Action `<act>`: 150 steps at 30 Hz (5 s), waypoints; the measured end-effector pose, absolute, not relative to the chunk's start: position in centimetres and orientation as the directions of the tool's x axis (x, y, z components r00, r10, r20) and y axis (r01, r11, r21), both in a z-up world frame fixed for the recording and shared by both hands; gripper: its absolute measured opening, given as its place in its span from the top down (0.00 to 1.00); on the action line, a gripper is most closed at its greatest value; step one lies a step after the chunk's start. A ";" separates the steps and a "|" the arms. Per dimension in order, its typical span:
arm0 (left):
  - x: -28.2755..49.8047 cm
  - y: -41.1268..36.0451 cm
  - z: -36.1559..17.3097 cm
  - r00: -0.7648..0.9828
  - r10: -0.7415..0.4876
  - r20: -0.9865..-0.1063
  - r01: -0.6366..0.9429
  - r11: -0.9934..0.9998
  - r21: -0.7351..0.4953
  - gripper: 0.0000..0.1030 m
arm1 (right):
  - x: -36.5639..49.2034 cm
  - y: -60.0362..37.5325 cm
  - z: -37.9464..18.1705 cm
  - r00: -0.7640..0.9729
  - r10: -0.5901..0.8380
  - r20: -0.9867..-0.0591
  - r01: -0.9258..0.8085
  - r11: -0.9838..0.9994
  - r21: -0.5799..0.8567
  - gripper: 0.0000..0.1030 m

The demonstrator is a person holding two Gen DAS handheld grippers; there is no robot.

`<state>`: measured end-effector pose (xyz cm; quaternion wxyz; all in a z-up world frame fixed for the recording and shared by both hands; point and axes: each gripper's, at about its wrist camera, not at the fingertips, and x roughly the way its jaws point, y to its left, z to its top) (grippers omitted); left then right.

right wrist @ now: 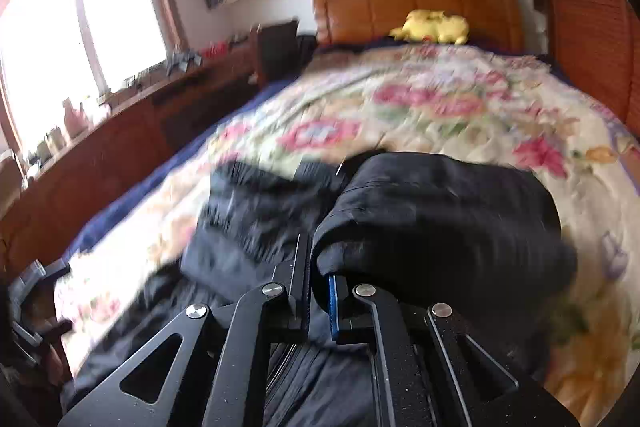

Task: Fold large clothes

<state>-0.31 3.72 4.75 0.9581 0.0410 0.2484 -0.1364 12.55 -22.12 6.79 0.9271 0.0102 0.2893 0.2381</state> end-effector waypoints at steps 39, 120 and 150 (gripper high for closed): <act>1.4 3.0 3.5 0.867 -0.182 -0.463 0.216 0.976 0.021 0.18 | 14.2 -14.6 -5.1 0.629 0.270 -0.729 -0.421 0.907 -0.027 0.78; 2.6 7.8 2.1 0.869 -0.156 -0.470 0.165 0.986 -0.022 0.18 | 10.6 -8.2 -0.1 0.527 0.497 -0.689 -0.568 0.809 0.149 0.49; 7.0 3.7 -1.7 0.741 -0.171 -0.649 0.243 0.970 0.022 0.18 | 10.0 -13.0 -2.4 0.735 0.293 -0.612 -0.389 0.921 -0.027 0.49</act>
